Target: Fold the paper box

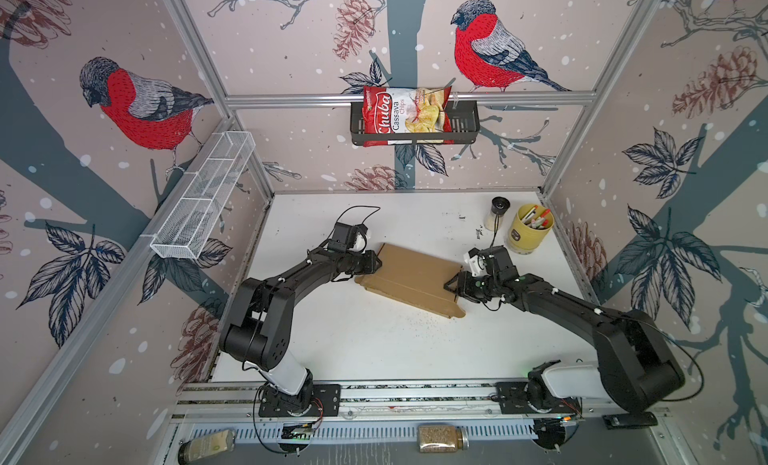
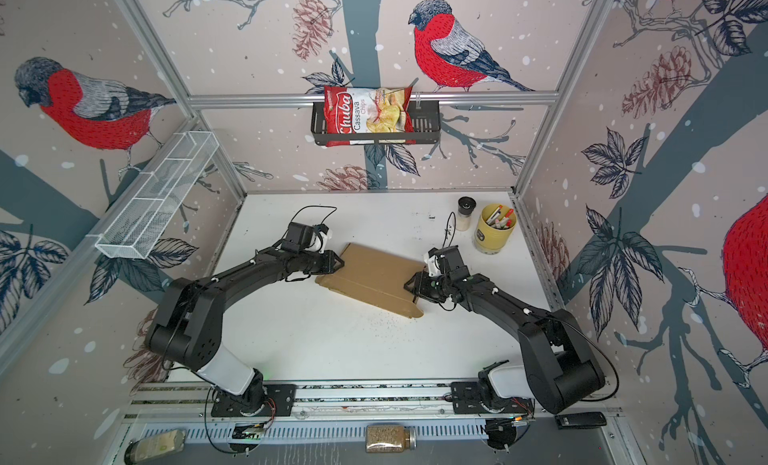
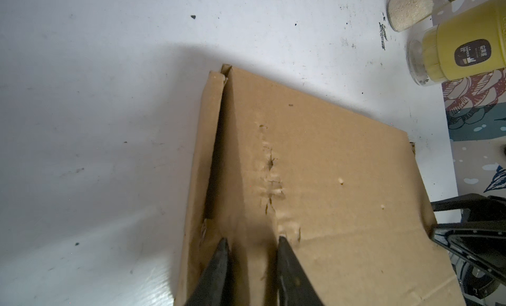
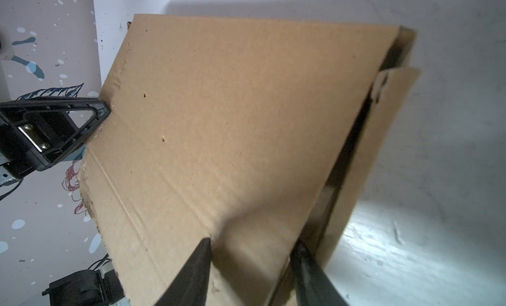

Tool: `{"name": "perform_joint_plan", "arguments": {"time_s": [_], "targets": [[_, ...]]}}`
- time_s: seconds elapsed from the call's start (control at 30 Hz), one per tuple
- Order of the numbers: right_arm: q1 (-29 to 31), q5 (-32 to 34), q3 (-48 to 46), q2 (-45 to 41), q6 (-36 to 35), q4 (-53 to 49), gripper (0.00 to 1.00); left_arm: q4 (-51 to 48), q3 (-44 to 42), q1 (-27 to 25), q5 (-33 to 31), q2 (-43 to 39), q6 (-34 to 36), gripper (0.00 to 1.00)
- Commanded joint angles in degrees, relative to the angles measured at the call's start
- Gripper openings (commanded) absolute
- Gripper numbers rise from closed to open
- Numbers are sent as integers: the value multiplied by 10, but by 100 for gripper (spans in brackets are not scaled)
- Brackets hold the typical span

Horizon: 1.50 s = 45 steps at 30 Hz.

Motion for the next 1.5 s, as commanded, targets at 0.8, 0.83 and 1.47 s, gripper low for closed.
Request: {"name": "perform_joint_plan", "arguments": {"time_s": [0.8,0.83,1.47], "targets": [[-1,14,8,5,-14,-12,51,-14,71,-14,56,28,-38,51],[0,14,9,5,-14,-12,51,6,63,-16,72,23,-51,49],[-12,24,24,0,-40,-48,54,-84,69,-9,-38,29,12,46]]}}
